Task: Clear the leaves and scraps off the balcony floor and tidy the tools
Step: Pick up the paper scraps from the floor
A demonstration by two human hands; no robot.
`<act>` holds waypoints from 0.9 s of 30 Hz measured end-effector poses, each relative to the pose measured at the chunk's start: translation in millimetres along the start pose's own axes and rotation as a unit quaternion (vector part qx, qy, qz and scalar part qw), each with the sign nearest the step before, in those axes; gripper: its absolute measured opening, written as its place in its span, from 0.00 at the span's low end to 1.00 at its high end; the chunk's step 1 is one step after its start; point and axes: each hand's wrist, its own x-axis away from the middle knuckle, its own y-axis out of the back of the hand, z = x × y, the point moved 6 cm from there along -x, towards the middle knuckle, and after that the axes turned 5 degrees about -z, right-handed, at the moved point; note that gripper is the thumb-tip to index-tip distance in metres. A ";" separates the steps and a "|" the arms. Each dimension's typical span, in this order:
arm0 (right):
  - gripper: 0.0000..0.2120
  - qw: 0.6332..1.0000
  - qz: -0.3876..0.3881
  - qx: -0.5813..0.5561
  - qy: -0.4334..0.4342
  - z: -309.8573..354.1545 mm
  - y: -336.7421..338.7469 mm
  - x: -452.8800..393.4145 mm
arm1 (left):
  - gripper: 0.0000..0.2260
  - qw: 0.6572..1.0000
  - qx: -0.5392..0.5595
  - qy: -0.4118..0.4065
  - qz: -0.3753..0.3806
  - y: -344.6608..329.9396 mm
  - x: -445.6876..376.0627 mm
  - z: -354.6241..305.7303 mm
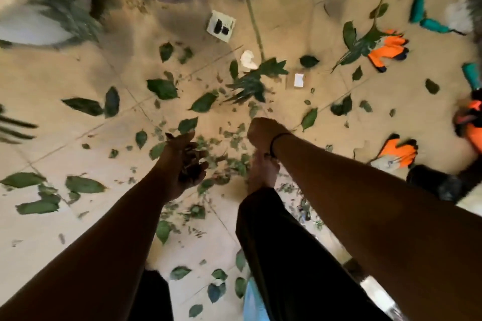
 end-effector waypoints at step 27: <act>0.34 0.978 -0.178 0.095 -0.047 -122.8 94.5 -136.2 | 0.15 0.998 -0.038 -0.018 -0.047 -70.1 -101.4 -17.0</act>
